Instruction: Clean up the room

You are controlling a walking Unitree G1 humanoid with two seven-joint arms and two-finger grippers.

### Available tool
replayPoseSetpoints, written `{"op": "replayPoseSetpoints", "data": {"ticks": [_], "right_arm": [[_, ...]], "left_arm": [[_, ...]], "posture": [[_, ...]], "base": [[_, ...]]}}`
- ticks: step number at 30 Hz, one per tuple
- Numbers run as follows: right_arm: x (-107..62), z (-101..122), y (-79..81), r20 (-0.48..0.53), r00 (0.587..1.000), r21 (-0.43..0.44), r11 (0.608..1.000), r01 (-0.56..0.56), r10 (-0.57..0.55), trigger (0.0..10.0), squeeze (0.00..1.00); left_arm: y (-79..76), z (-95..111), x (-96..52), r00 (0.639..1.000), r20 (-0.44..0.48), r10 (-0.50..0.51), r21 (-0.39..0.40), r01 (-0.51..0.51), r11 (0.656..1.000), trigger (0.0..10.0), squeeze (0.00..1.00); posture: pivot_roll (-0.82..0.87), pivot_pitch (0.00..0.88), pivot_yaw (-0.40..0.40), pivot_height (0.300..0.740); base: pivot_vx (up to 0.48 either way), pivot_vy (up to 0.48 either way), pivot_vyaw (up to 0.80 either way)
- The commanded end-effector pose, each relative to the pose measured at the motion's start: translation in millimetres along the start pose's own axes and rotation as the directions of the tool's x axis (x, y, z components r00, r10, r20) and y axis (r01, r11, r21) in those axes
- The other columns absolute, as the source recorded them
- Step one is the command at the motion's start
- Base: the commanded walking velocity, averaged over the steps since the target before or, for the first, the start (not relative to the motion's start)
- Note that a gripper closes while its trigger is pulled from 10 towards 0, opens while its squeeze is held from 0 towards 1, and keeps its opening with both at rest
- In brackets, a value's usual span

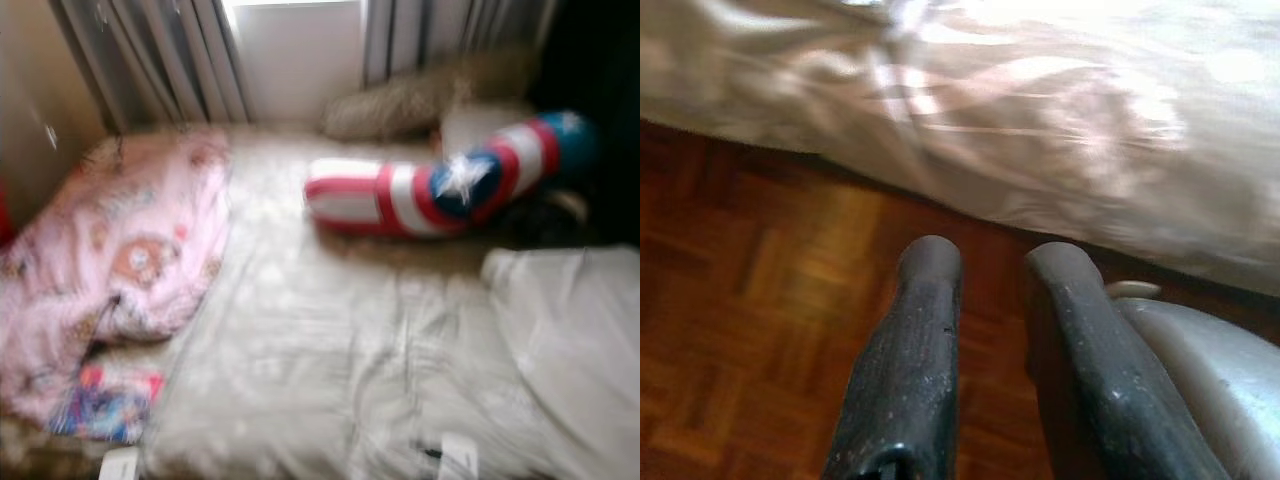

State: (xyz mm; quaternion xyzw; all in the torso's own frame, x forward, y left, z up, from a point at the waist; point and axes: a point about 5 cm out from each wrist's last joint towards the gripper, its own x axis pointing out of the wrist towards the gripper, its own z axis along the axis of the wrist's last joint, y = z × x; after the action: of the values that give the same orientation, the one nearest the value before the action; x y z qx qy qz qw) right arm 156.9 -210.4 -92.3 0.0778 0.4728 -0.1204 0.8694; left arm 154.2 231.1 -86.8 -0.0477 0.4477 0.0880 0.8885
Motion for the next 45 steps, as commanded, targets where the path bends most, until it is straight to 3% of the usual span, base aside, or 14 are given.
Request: {"op": "replayPoseSetpoints", "data": {"ticks": [1,9,14,27,45], "right_arm": [[-2.0,-7.3,-9.8,-0.023,0.999,0.004,1.0,0.026,-0.026,10.0,0.0],[-1.5,-4.9,-8.7,-0.016,1.0,-0.014,1.0,0.02,-0.02,10.0,0.0],[-1.5,-4.5,-8.8,-0.016,1.0,-0.035,0.999,0.019,-0.02,10.0,0.0],[-1.2,-3.1,-7.9,-0.01,1.0,0.004,1.0,0.02,-0.02,10.0,0.0],[-1.1,-3.1,-7.6,-0.012,1.0,0.005,1.0,0.015,-0.015,10.0,0.0]], "left_arm": [[-2.6,1.1,0.9,1.0,-0.003,0.002,-0.002,-0.002,1.0,10.0,0.0],[-4.7,6.3,2.4,1.0,0.01,0.006,-0.009,-0.006,1.0,10.0,0.0],[-3.7,9.2,2.7,1.0,0.022,0.009,-0.019,-0.009,1.0,10.0,0.0],[10.2,17.2,1.7,0.998,0.049,0.026,-0.028,-0.025,0.999,10.0,0.0],[21.0,4.6,-3.1,0.999,0.023,0.038,-0.036,-0.037,0.999,10.0,0.0]], "posture": [[-0.01,0.0,0.061,0.74],[0.0,0.0,0.057,0.74],[0.0,0.0,0.054,0.74],[0.0,0.0,0.05,0.74],[0.0,0.0,0.049,0.74]], "base": [[0.0,0.382,0.0],[0.0,0.382,0.0],[0.0,0.382,0.8],[0.0,0.381,0.21],[0.0,0.382,0.0]]}}
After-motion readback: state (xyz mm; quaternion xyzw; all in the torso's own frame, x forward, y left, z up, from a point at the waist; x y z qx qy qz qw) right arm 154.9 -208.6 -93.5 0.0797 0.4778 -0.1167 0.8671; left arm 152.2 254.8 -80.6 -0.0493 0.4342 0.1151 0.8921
